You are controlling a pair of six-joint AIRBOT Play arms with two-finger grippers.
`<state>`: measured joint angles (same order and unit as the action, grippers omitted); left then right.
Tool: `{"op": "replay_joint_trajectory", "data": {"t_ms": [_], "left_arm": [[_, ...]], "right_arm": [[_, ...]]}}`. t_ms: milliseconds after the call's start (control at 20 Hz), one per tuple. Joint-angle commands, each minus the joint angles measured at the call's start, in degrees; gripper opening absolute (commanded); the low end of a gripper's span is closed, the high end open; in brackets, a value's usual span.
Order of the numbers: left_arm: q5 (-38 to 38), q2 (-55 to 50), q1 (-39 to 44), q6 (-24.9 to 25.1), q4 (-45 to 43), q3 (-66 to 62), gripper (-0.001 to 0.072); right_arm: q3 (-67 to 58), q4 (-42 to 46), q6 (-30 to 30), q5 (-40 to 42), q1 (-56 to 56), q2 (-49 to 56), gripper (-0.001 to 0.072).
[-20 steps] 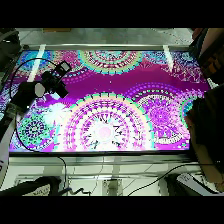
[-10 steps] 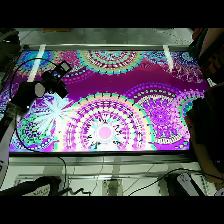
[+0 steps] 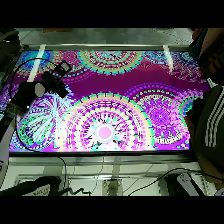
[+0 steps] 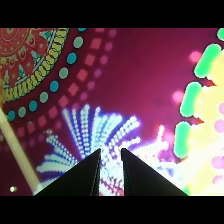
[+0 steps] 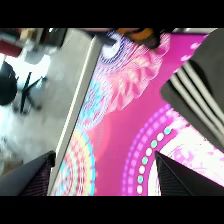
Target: Fold the clothes and pants, and hang the long-sleeved shirts on hangers.
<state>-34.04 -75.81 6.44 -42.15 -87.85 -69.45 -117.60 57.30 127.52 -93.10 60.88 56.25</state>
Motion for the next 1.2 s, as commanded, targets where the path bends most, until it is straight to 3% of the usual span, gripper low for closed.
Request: {"op": "replay_joint_trajectory", "data": {"t_ms": [0,50,100,200,350,650,750,900,1150], "left_arm": [[0.0,0.0,0.02,0.0,-0.02,0.0,0.0146],[0.0,0.0,0.02,0.0,-0.02,0.0,0.0145],[0.0,0.0,0.02,0.0,-0.02,0.0,0.0145],[0.0,0.0,0.02,0.0,-0.02,0.0,0.0146],[0.0,0.0,0.02,0.0,0.0,0.0,0.0146],[0.0,0.0,0.02,0.0,0.0,0.0,0.0146],[0.0,0.0,0.02,0.0,0.0,0.0,0.0146],[0.02,0.0,0.02,0.0,0.0,0.0,0.0146],[0.0,0.0,0.02,0.0,0.0,0.0,0.0145]], "right_arm": [[0.0,-10.78,-12.15,-0.85,-1.77,2.32,0.0511],[0.0,-13.46,-15.74,-1.86,-4.33,3.32,0.0341],[0.0,-15.19,-18.49,-2.19,-8.13,4.31,0.0217],[0.0,-15.37,-23.98,-2.16,-17.84,5.88,0.0017],[0.02,-9.9,-29.4,-2.25,-36.11,9.33,0.0021],[8.9,22.51,-34.12,4.68,-71.6,18.05,0.0021],[11.3,28.92,-33.24,8.74,-76.61,21.59,0.0021],[12.63,35.63,-25.59,12.13,-78.31,26.14,0.0021],[12.74,34.29,-24.94,19.76,-77.9,29.03,0.0021]]}}
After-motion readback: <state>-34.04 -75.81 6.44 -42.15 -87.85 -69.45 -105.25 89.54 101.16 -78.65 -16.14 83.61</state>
